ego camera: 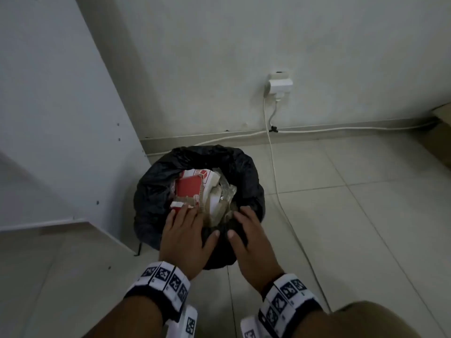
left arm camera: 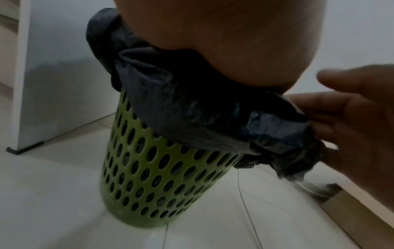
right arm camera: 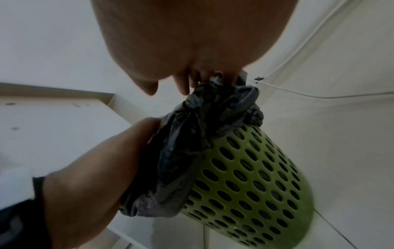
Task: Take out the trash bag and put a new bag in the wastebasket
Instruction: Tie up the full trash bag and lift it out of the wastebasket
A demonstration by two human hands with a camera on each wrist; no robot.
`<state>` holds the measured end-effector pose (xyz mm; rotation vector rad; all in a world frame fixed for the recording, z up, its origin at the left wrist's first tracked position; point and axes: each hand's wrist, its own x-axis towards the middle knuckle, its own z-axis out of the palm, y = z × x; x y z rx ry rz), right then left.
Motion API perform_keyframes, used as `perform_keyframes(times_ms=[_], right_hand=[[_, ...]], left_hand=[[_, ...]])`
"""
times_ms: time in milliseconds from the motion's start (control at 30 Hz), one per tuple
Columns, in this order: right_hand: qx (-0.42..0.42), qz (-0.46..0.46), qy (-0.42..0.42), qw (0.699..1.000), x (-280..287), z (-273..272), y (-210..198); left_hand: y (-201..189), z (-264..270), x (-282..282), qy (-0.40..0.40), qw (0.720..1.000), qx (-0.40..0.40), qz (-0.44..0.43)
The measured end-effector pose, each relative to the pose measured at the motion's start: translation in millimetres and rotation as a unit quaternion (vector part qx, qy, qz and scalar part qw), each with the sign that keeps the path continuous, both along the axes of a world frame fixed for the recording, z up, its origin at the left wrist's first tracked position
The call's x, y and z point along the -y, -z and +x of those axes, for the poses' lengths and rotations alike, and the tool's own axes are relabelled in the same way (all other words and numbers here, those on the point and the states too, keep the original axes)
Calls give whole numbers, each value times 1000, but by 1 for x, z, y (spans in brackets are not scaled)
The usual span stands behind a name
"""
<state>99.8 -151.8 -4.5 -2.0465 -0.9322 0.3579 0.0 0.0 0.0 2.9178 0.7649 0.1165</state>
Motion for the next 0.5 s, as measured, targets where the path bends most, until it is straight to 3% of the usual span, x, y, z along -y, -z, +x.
perform_keyframes(times_ms=[67, 133, 200, 333, 433, 500], right_hand=[[-55, 90, 162, 981, -2, 3, 7], [-220, 113, 239, 939, -4, 2, 22], [-416, 108, 278, 859, -8, 2, 38], [-597, 207, 225, 741, -12, 22, 38], [-611, 224, 219, 727, -12, 48, 26], [-582, 215, 264, 739, -11, 66, 13]], left_hand=[[-2, 1, -5, -1, 1000, -1, 1], [0, 0, -9, -2, 1000, -10, 4], [1, -1, -10, 3, 1000, -15, -10], [-4, -2, -14, 5, 998, 7, -64], [-11, 0, -21, -22, 984, 84, -153], [-12, 3, -31, -21, 989, 103, -103]])
